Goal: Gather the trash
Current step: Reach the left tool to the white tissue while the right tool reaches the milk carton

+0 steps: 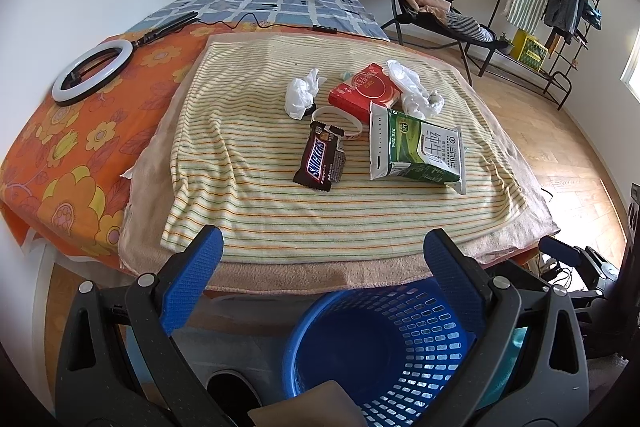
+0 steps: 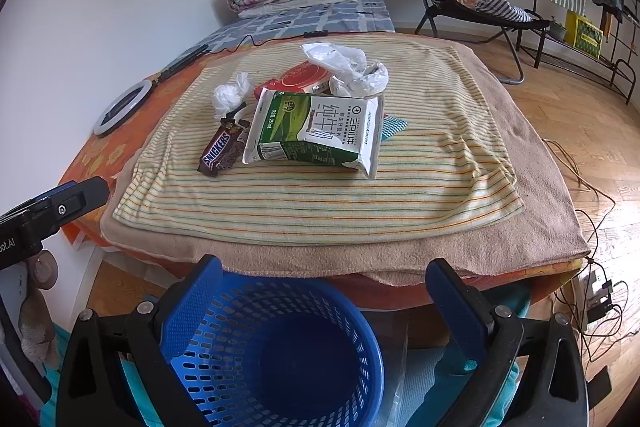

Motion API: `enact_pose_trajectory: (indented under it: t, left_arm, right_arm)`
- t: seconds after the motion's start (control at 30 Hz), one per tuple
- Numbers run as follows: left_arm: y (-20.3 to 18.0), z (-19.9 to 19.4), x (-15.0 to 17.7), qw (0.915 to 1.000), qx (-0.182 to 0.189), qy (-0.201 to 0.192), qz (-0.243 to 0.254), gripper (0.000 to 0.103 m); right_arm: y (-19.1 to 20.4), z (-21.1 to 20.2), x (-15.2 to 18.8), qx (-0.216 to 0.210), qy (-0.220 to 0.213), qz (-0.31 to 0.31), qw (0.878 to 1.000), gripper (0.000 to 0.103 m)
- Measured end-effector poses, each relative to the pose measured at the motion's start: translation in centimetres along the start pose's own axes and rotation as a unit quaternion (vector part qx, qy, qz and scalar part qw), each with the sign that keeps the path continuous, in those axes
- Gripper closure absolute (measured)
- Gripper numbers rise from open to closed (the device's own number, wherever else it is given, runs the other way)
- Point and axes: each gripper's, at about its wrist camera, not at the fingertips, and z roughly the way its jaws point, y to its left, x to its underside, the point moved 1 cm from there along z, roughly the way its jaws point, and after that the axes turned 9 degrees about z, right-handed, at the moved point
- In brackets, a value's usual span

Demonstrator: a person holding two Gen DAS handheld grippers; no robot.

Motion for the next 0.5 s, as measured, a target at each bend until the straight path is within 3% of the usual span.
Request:
enact_pose_trajectory:
  t: [0.3, 0.5]
  left_arm:
    - [1.6, 0.7, -1.2, 0.9994, 0.014, 0.021, -0.024, 0.001]
    - [1.8, 1.9, -4.1, 0.9993, 0.016, 0.033, 0.001, 0.001]
  right_arm:
    - [-1.1, 0.5, -1.2, -0.031, -0.005, -0.011, 0.999, 0.001]
    - [-1.4, 0.8, -3.4, -0.039, -0.007, -0.046, 0.998, 0.001]
